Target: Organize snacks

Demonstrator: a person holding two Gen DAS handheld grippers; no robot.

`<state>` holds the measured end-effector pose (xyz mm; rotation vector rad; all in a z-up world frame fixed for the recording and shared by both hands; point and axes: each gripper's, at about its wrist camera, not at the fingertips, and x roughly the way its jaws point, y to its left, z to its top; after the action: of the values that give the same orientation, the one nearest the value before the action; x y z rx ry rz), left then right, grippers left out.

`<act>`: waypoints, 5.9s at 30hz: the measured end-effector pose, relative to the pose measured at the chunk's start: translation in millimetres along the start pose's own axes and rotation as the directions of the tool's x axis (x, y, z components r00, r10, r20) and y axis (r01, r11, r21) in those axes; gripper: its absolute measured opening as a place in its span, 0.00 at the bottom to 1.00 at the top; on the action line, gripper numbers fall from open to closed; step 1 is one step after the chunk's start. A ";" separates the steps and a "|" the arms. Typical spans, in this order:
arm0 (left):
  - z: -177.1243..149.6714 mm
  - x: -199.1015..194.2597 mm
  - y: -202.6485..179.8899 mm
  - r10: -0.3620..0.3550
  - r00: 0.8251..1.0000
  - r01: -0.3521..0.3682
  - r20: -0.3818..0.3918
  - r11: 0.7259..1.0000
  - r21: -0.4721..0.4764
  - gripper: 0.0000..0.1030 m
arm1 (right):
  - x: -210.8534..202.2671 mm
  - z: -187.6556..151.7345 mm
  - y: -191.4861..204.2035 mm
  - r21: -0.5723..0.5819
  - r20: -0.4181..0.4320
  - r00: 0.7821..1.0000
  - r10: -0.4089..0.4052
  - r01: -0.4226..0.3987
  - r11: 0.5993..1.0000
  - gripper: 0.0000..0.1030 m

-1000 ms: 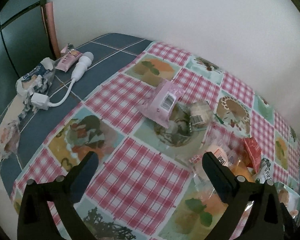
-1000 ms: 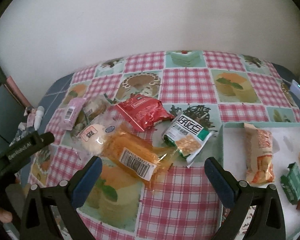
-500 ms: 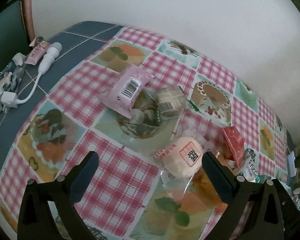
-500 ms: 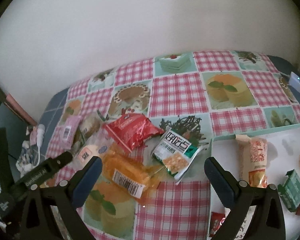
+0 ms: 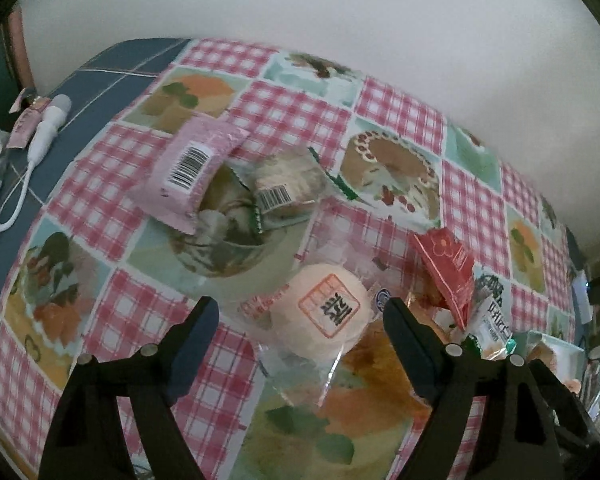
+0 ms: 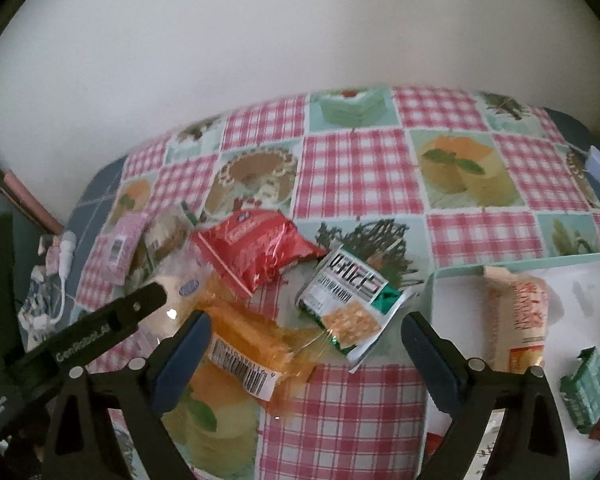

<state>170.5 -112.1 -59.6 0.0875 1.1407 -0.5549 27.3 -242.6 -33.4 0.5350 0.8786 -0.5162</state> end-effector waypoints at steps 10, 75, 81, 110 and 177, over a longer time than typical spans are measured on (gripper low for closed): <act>12.9 23.1 -5.9 -0.010 0.999 0.009 -0.031 0.999 -0.043 0.83 | 16.1 -3.6 -1.2 -0.009 -0.035 0.999 0.001 -0.002 1.000 0.94; -9.4 11.6 47.3 0.073 0.984 -0.091 -0.162 0.991 -0.102 0.72 | 54.6 -41.7 73.6 -0.378 -0.060 0.985 -0.163 0.129 0.917 0.72; -7.9 15.2 45.3 0.073 0.984 -0.090 -0.162 0.991 -0.099 0.72 | 53.5 -41.9 77.8 -0.391 -0.051 0.985 -0.167 0.134 0.910 0.73; -6.2 14.9 49.7 0.042 0.988 -0.066 -0.152 0.986 -0.153 0.68 | 46.0 -31.5 74.5 -0.330 -0.023 0.993 -0.113 0.099 0.939 0.52; -16.9 -106.9 -66.2 -0.182 0.982 0.184 0.056 0.983 -0.029 0.46 | -115.1 -19.0 -78.8 -0.048 0.140 0.985 -0.102 0.109 0.993 0.42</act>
<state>94.0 -123.5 40.9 -0.0619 1.1125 -0.6965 -94.1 -267.1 33.6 0.3992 0.7900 -0.6165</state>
